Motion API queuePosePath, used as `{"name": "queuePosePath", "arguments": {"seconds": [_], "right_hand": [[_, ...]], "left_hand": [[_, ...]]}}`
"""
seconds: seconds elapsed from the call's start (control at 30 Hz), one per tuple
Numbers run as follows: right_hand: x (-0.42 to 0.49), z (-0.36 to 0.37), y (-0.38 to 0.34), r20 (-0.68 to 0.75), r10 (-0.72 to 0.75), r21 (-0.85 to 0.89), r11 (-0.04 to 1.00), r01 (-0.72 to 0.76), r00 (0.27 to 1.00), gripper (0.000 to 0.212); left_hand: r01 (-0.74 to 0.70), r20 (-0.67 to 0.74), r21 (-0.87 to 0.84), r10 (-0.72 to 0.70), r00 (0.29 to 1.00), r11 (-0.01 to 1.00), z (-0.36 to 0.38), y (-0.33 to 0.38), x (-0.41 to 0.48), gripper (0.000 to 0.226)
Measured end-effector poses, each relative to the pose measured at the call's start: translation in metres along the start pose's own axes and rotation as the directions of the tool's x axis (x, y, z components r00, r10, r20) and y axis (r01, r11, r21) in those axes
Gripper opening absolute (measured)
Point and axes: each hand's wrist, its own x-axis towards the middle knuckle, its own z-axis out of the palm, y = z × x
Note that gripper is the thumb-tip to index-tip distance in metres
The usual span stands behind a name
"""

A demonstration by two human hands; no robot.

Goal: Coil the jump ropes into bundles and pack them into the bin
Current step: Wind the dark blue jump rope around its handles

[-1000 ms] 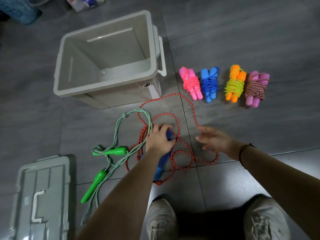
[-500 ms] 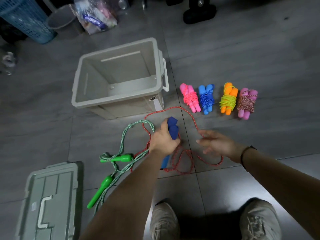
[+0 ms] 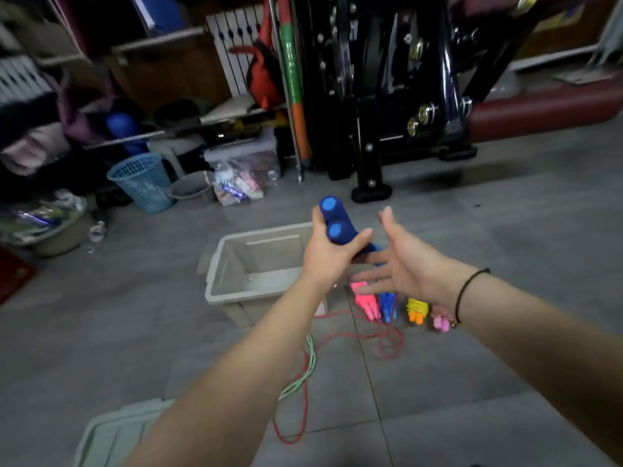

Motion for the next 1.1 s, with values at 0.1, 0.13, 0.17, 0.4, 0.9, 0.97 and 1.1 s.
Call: {"name": "queuePosePath", "arguments": {"seconds": [0.1, 0.13, 0.17, 0.4, 0.9, 0.97, 1.1], "right_hand": [[-0.029, 0.009, -0.028, -0.04, -0.062, 0.108, 0.992, 0.066, 0.997, 0.072], [-0.039, 0.013, -0.032, -0.038, -0.104, 0.132, 0.985, 0.108, 0.994, 0.072], [-0.048, 0.017, -0.034, -0.046, -0.151, 0.162, 0.974, 0.157, 0.987, 0.074], [-0.084, 0.039, -0.019, -0.342, -0.433, 0.322, 0.78, 0.537, 0.834, 0.06], [-0.1, 0.064, -0.026, -0.282, -0.582, 0.078, 0.778, 0.623, 0.762, 0.051], [-0.1, 0.068, -0.026, -0.295, -0.579, 0.103, 0.772, 0.628, 0.76, 0.052], [-0.099, 0.079, -0.028, -0.264, -0.58, 0.149, 0.765, 0.627, 0.771, 0.052]], "left_hand": [[-0.065, 0.031, -0.345, 0.08, 0.996, 0.937, -0.026, 0.053, -0.024, 0.069], [-0.062, 0.062, -0.435, 0.098, 0.993, 0.898, -0.033, 0.067, -0.035, 0.068], [-0.033, 0.102, -0.514, 0.099, 0.99, 0.857, -0.038, 0.076, -0.047, 0.069], [0.364, 0.497, -0.542, -0.06, 0.865, 0.758, -0.041, 0.117, -0.111, 0.038], [0.382, 0.501, -0.492, -0.105, 0.859, 0.782, -0.056, 0.129, -0.118, 0.051], [0.381, 0.514, -0.46, -0.109, 0.851, 0.802, -0.058, 0.132, -0.126, 0.053], [0.268, 0.448, -0.426, -0.056, 0.892, 0.864, -0.058, 0.13, -0.128, 0.056]]}}
